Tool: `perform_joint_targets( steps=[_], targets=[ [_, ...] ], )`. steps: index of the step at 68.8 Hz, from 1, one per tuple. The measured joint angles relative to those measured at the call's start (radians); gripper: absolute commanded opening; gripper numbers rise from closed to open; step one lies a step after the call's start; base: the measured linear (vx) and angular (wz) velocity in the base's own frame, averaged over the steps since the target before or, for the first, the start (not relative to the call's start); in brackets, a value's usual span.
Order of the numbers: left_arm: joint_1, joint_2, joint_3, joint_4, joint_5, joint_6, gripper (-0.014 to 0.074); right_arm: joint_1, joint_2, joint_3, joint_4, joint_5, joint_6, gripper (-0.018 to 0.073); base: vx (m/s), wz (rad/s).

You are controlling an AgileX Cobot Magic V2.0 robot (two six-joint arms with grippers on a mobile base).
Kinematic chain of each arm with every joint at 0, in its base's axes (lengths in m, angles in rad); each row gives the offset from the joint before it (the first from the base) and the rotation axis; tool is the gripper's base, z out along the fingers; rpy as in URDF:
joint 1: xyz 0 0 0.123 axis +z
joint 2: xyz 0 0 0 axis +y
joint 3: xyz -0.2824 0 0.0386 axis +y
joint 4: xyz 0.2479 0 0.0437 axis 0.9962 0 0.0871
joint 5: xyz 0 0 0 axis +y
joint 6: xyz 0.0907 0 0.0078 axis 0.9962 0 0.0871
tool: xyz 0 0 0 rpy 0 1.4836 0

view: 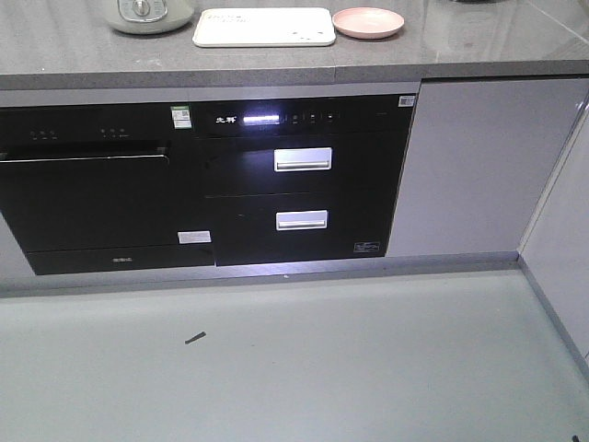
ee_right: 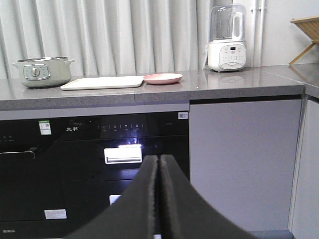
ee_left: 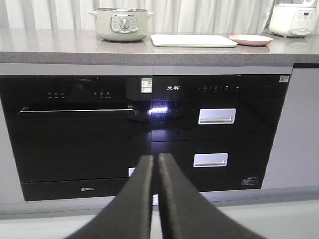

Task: Transfer vegetables to tray and serve
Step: 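Drive the base forward toward the counter with the pot and tray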

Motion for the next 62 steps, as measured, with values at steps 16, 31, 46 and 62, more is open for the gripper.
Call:
perform_joint_targets(
  steps=[16,31,46,62],
  targets=[
    [0.000,0.000,0.000,0.000,0.000,0.000,-0.0006,0.000,0.000,0.000,0.000,0.000,0.000,-0.0003,0.07,-0.05],
    [0.000,0.000,0.000,0.000,0.000,0.000,-0.0006,0.000,0.000,0.000,0.000,0.000,0.000,-0.0003,0.07,-0.04],
    [0.000,0.000,0.000,0.000,0.000,0.000,-0.0006,0.000,0.000,0.000,0.000,0.000,0.000,-0.0003,0.08,-0.01],
    [0.000,0.000,0.000,0.000,0.000,0.000,-0.0006,0.000,0.000,0.000,0.000,0.000,0.000,-0.0003,0.09,-0.01]
  ],
)
